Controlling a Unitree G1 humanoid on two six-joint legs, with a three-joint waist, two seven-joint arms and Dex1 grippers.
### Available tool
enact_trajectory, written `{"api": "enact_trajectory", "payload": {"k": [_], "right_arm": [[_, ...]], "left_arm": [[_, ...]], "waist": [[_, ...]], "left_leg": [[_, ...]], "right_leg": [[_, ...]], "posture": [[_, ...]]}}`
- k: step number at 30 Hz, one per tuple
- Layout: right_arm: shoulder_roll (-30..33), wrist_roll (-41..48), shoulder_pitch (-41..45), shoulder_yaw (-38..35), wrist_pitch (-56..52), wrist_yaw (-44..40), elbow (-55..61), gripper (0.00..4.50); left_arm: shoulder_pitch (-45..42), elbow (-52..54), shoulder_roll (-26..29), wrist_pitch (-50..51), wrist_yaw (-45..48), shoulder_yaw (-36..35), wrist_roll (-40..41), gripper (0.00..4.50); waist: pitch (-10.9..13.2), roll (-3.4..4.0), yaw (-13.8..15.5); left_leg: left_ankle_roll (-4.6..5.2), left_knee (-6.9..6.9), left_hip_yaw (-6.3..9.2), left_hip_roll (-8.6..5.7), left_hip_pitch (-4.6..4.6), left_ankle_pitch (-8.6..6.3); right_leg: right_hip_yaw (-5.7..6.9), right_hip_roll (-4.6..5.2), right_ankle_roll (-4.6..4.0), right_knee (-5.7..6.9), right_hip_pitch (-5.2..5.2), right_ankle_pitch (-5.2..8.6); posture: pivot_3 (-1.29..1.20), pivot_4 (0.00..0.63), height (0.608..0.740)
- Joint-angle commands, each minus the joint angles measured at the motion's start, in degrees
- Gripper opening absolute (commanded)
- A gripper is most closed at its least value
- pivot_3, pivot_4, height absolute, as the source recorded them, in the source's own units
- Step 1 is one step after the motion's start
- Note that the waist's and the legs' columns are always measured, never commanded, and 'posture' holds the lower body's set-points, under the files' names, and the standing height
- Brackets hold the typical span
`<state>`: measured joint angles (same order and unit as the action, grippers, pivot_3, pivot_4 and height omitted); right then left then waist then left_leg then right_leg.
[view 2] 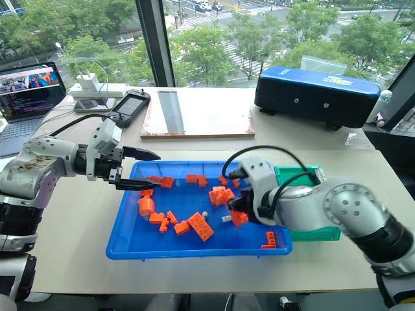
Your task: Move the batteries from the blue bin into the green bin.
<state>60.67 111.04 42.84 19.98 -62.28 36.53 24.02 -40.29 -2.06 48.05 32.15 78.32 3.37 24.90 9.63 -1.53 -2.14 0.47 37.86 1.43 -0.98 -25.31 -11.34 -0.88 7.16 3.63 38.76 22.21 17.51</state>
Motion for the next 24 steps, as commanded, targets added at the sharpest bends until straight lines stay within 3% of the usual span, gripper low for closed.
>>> {"api": "enact_trajectory", "payload": {"k": [1,4,6,15,21,24], "right_arm": [[1.9,-5.8,1.2,-3.3,-2.5,-3.6,-2.5,0.44],[0.4,-9.2,0.8,-4.0,-2.6,-5.0,-4.2,0.44],[-1.4,-10.3,0.7,-4.2,-2.1,-5.1,-4.9,1.44],[-4.7,-12.6,1.9,-6.3,-4.1,-6.5,-4.6,4.38],[-4.7,-9.2,0.9,-2.8,-9.4,-14.1,2.5,4.45],[-6.9,-18.2,0.6,-1.6,-9.9,-20.5,5.5,4.45]], "left_arm": [[-0.2,0.9,0.0,-1.1,-0.3,-1.1,0.4,4.50],[0.1,1.2,-0.1,-1.2,-0.5,-1.1,0.3,4.50],[0.3,1.3,0.0,-1.3,-0.5,-1.1,0.3,4.50],[0.5,1.3,0.1,-1.2,-0.8,-1.0,0.3,4.50],[0.5,1.2,0.0,-1.3,-0.7,-0.9,0.2,4.50],[0.2,1.1,-0.1,-1.5,-0.8,-0.7,0.0,4.50]], "waist": [[0.0,0.00,0.0],[0.0,0.00,0.0],[0.0,0.00,-0.2],[0.0,-0.01,0.0],[0.0,-0.01,0.0],[0.0,-0.01,-0.2]], "left_leg": [[0.00,0.00,-0.01,0.00,0.00,0.00],[0.01,0.00,-0.02,-0.01,-0.01,0.00],[0.01,0.00,-0.02,-0.01,-0.01,-0.01],[0.01,-0.01,-0.02,0.00,-0.04,-0.01],[0.03,-0.01,-0.02,0.00,-0.04,-0.02],[0.04,-0.01,-0.01,0.00,-0.04,-0.02]], "right_leg": [[-0.01,0.00,0.00,-0.01,0.00,0.00],[-0.02,0.00,0.00,-0.01,0.02,0.00],[-0.02,0.00,0.00,0.00,0.02,0.00],[-0.03,0.03,0.00,0.00,0.03,0.00],[-0.02,0.04,0.00,0.00,0.04,0.00],[-0.01,0.03,0.00,0.00,0.04,0.00]], "posture": [[0.00,0.150,0.732],[0.00,0.150,0.732],[0.00,0.150,0.732],[0.00,0.150,0.732],[0.00,0.150,0.732],[0.00,0.150,0.732]]}}
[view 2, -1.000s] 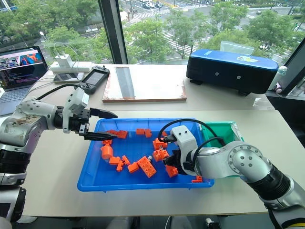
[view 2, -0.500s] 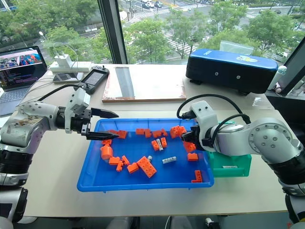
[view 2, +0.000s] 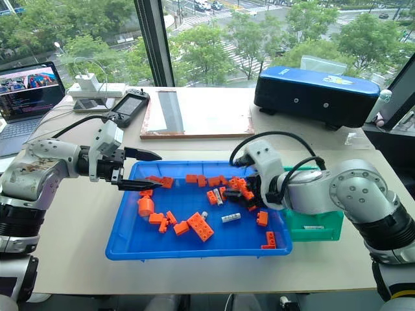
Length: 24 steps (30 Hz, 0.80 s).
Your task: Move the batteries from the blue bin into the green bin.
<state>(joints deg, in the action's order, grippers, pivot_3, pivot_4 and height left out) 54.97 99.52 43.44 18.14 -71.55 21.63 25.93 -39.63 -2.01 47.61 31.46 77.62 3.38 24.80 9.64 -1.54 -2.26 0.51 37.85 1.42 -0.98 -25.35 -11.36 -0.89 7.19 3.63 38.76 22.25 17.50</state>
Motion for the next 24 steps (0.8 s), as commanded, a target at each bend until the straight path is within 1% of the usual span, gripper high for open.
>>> {"api": "enact_trajectory", "payload": {"k": [1,3,7,8,11,15,17,19,22,24], "right_arm": [[-1.4,-13.3,0.1,1.6,0.8,-9.6,5.1,4.45],[-1.5,-21.9,-0.3,3.1,2.4,-15.4,6.5,4.45],[-0.9,-31.5,-1.9,4.3,3.6,-25.1,8.1,4.45],[0.1,-35.1,-2.5,6.1,4.9,-29.6,9.5,4.45],[1.2,-41.7,-5.3,8.2,6.9,-37.3,10.7,4.45],[0.0,-49.6,-7.5,9.1,9.6,-42.7,9.2,4.45],[-1.3,-54.1,-8.5,10.4,11.6,-44.7,7.4,4.45],[-2.9,-56.7,-9.7,10.7,12.3,-46.2,5.8,4.45],[-3.8,-60.4,-10.7,11.1,12.0,-48.3,4.9,3.72],[-3.5,-62.1,-11.4,11.1,11.6,-49.9,5.0,3.04]], "left_arm": [[-0.7,0.7,0.0,-1.1,-0.7,-0.7,-0.3,4.50],[-1.1,0.1,-0.4,-1.5,-1.5,-0.8,-0.8,4.50],[-1.3,-0.3,-0.3,-1.6,-1.5,-0.7,-1.1,4.50],[-1.2,0.1,0.1,-1.2,-0.9,-0.7,-0.8,4.50],[-1.2,0.8,0.4,-0.2,-0.4,-1.0,-0.1,4.50],[-1.7,0.7,0.5,0.2,-0.6,-1.4,0.1,4.50],[-1.6,1.4,1.0,1.1,0.5,-1.9,1.3,4.50],[-1.5,1.8,1.2,1.3,1.4,-2.4,2.5,4.50],[-1.7,2.1,1.4,1.7,3.1,-2.7,4.1,4.50],[-1.8,2.4,1.5,1.7,4.0,-2.6,4.8,4.50]], "waist": [[0.0,0.00,-0.1],[0.0,0.00,0.0],[0.0,0.00,0.2],[0.0,0.00,0.2],[0.0,0.00,0.1],[0.0,0.00,0.1],[0.0,0.00,-0.1],[0.0,0.00,-0.1],[0.0,0.00,-0.1],[0.0,0.00,0.0]], "left_leg": [[0.00,0.00,0.00,-0.01,0.00,0.00],[0.00,0.00,0.00,-0.05,0.00,0.00],[0.00,0.02,0.00,-0.07,0.00,0.00],[0.00,0.02,-0.01,-0.07,0.00,0.00],[0.00,0.02,0.01,-0.06,0.00,0.00],[0.00,0.02,0.00,-0.07,0.00,0.00],[0.00,0.02,0.01,-0.06,0.01,0.00],[0.00,0.02,0.02,-0.05,0.01,0.00],[0.00,0.02,0.02,-0.06,0.01,0.00],[0.00,0.03,0.02,-0.06,0.01,0.00]], "right_leg": [[0.00,0.00,0.00,0.00,0.00,0.00],[0.00,-0.01,0.00,0.01,0.02,0.00],[0.00,-0.01,0.01,0.01,0.01,0.00],[0.00,-0.01,0.00,0.01,0.01,0.00],[0.02,-0.02,0.00,0.02,0.02,0.00],[0.01,-0.02,0.00,0.03,0.02,0.00],[0.01,-0.02,0.00,0.06,0.03,0.00],[0.01,-0.04,0.00,0.08,0.04,0.00],[0.01,-0.04,0.00,0.11,0.04,0.00],[0.01,-0.04,0.00,0.10,0.03,0.00]], "posture": [[0.00,0.150,0.732],[0.00,0.150,0.732],[0.00,0.150,0.732],[0.00,0.150,0.732],[0.00,0.150,0.732],[0.00,0.150,0.732],[0.00,0.150,0.732],[0.00,0.150,0.732],[0.00,0.150,0.732],[0.00,0.150,0.732]]}}
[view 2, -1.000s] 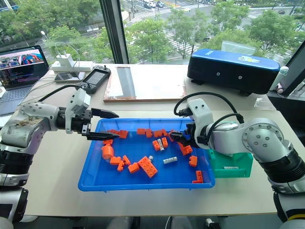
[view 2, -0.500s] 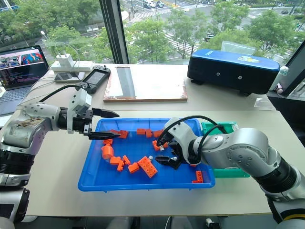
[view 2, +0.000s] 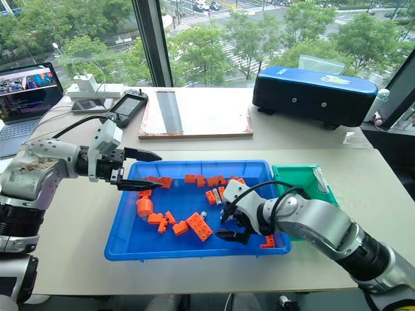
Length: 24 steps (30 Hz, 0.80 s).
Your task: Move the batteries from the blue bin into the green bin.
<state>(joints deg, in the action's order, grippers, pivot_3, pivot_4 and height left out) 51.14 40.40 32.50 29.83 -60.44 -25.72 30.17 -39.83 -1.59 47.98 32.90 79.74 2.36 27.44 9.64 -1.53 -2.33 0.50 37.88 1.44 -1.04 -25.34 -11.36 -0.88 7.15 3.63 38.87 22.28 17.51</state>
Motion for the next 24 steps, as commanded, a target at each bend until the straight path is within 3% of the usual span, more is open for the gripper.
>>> {"api": "enact_trajectory", "payload": {"k": [1,8,10,14,17,20,24], "right_arm": [[0.5,-3.7,-0.7,-0.5,0.4,-3.4,1.0,2.71],[-0.2,-7.1,-0.4,-4.2,-0.7,-5.7,2.6,0.35],[0.1,-5.4,1.1,-8.5,-1.9,-6.5,4.2,0.25],[1.7,4.1,6.1,-24.9,-6.9,-9.9,4.1,0.25],[6.8,5.1,9.0,-33.4,-8.9,-12.0,-0.2,0.25],[18.1,0.2,6.4,-37.7,-7.2,-16.0,-6.1,0.25],[23.3,-2.9,-1.9,-40.6,-4.7,-18.2,-9.4,0.25]], "left_arm": [[-1.7,2.0,1.1,0.1,2.2,-1.5,2.2,4.50],[-2.3,1.0,1.4,-0.5,2.8,0.1,0.8,4.50],[-2.4,0.8,1.3,-1.0,3.4,0.0,0.9,4.50],[-3.5,-1.6,0.8,-2.6,3.7,0.2,-0.2,4.50],[-4.1,-2.9,0.5,-3.4,4.0,0.0,-0.3,4.50],[-4.6,-3.8,0.1,-4.2,4.1,0.3,-0.7,4.50],[-4.9,-4.3,-0.7,-4.9,3.9,0.5,-0.9,4.50]], "waist": [[0.0,0.00,0.1],[0.0,0.00,0.1],[0.0,0.00,0.1],[0.0,0.00,0.1],[0.0,-0.01,0.5],[0.1,0.02,1.4],[0.1,0.00,1.5]], "left_leg": [[0.00,0.00,0.00,0.00,0.00,0.00],[0.00,0.01,0.00,-0.01,0.00,0.00],[0.00,0.01,0.01,0.00,0.00,0.00],[0.00,0.01,0.00,0.00,0.00,0.00],[0.00,0.00,0.02,0.00,0.01,0.00],[0.01,0.00,-0.02,-0.05,-0.03,-0.01],[0.04,0.00,-0.08,-0.05,-0.03,-0.02]], "right_leg": [[0.00,0.00,0.00,-0.01,0.00,0.00],[0.00,0.00,0.00,-0.01,-0.01,0.00],[0.01,0.00,0.00,0.00,-0.01,0.00],[0.00,0.00,0.00,0.02,0.01,0.00],[0.02,0.00,0.00,0.00,-0.03,0.00],[0.04,0.06,0.00,-0.03,-0.02,0.00],[0.03,0.09,0.00,-0.16,-0.05,0.00]], "posture": [[0.00,0.150,0.732],[0.00,0.150,0.732],[0.00,0.150,0.732],[0.00,0.150,0.732],[0.00,0.150,0.732],[0.00,0.150,0.732],[0.00,0.150,0.732]]}}
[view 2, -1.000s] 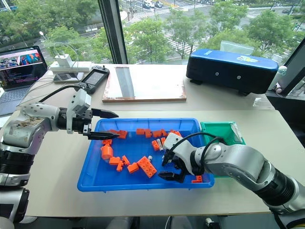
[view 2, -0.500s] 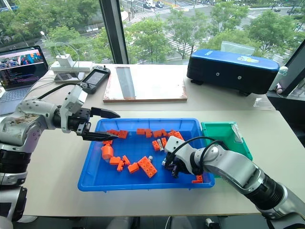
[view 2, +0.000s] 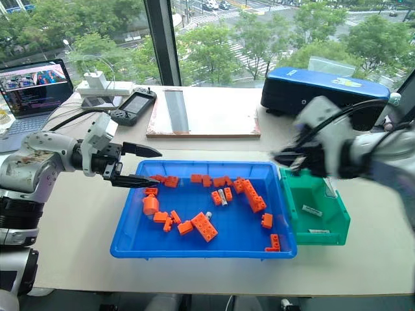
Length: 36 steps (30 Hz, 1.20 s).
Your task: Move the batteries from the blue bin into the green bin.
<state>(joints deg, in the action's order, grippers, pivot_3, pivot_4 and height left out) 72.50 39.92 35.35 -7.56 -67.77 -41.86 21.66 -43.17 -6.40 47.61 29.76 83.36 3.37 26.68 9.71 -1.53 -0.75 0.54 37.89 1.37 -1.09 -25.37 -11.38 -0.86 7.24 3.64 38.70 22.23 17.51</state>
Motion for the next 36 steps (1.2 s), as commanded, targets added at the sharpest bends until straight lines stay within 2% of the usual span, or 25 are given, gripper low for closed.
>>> {"api": "enact_trajectory", "payload": {"k": [1,8,10,14,17,23,25,28,32,36], "right_arm": [[2.1,-3.1,-7.1,-4.0,3.2,-2.2,-1.3,0.25],[-1.8,-4.8,-15.3,-6.1,4.2,-1.6,-2.7,0.25],[-1.4,-6.2,-16.8,-5.1,5.2,-1.9,-2.9,1.25],[-0.7,-8.4,-14.2,-4.2,6.8,-1.7,-4.1,2.47],[-2.3,-8.9,-9.2,-1.8,8.6,-1.5,-1.5,3.47],[-11.7,-9.9,0.0,5.7,10.6,1.7,6.6,3.47],[-17.6,-4.2,1.3,11.1,4.3,0.1,9.2,3.47],[-23.3,-4.4,2.5,18.4,2.4,0.5,10.9,3.47],[-27.1,-7.8,4.5,23.6,4.7,1.3,9.4,3.47],[-26.3,-17.0,8.4,32.8,12.3,-2.0,3.4,3.47]], "left_arm": [[-1.6,0.5,-0.4,-1.8,0.3,-0.5,-0.2,4.50],[-2.5,-0.5,-0.6,-1.5,-0.2,-1.1,0.0,4.50],[-2.6,-0.6,-0.4,-1.6,-0.2,-1.2,0.0,4.50],[-1.7,0.1,0.0,-1.8,-0.6,-1.6,0.0,4.50],[-0.7,0.8,0.7,-1.4,-0.9,-1.9,0.0,4.50],[0.1,1.4,1.5,-1.1,-1.4,-2.0,0.0,4.50],[0.2,1.4,1.7,-0.8,-2.1,-1.9,-0.4,4.50],[1.0,2.5,2.3,-0.4,-2.3,-1.8,-0.3,4.50],[1.7,3.5,2.4,0.1,-2.9,-2.0,0.2,4.50],[2.2,4.2,2.5,0.6,-3.4,-2.2,0.4,4.50]], "waist": [[0.0,0.00,-0.1],[0.0,0.02,-1.2],[0.0,0.02,-1.1],[0.0,0.02,-1.0],[0.0,0.03,-1.3],[0.0,0.03,-1.8],[0.0,0.02,-1.5],[0.0,0.01,-1.5],[0.0,0.01,-1.2],[0.0,0.01,-1.4]], "left_leg": [[0.00,0.00,0.01,0.02,0.01,0.00],[0.00,0.00,-0.04,0.04,0.04,0.00],[0.00,0.00,-0.01,0.04,0.04,0.00],[0.00,0.00,-0.02,0.03,0.04,0.00],[0.00,0.00,-0.02,0.04,0.04,0.00],[-0.01,0.00,0.03,0.10,0.07,0.01],[-0.01,0.00,0.03,0.08,0.06,0.01],[-0.01,0.02,0.04,0.06,0.06,0.01],[-0.01,0.02,0.07,0.00,0.00,0.01],[-0.02,0.03,0.08,0.02,0.05,0.01]], "right_leg": [[0.01,-0.01,0.00,0.03,0.00,0.00],[-0.10,-0.04,0.00,0.17,0.06,0.00],[-0.08,-0.04,0.00,0.17,0.05,0.00],[-0.08,-0.04,0.00,0.16,0.04,0.00],[-0.08,-0.04,0.00,0.16,0.05,0.00],[-0.06,-0.12,0.00,0.17,0.05,0.00],[-0.07,-0.11,0.00,0.18,0.05,0.00],[-0.06,-0.09,0.00,0.18,0.02,0.00],[-0.03,-0.04,0.00,0.24,0.04,0.00],[0.00,-0.06,0.00,0.23,0.07,0.00]], "posture": [[0.00,0.150,0.732],[0.00,0.150,0.732],[0.00,0.150,0.732],[0.00,0.150,0.732],[0.00,0.150,0.732],[0.00,0.150,0.732],[0.00,0.150,0.732],[0.00,0.150,0.732],[0.00,0.150,0.732],[0.00,0.150,0.732]]}}
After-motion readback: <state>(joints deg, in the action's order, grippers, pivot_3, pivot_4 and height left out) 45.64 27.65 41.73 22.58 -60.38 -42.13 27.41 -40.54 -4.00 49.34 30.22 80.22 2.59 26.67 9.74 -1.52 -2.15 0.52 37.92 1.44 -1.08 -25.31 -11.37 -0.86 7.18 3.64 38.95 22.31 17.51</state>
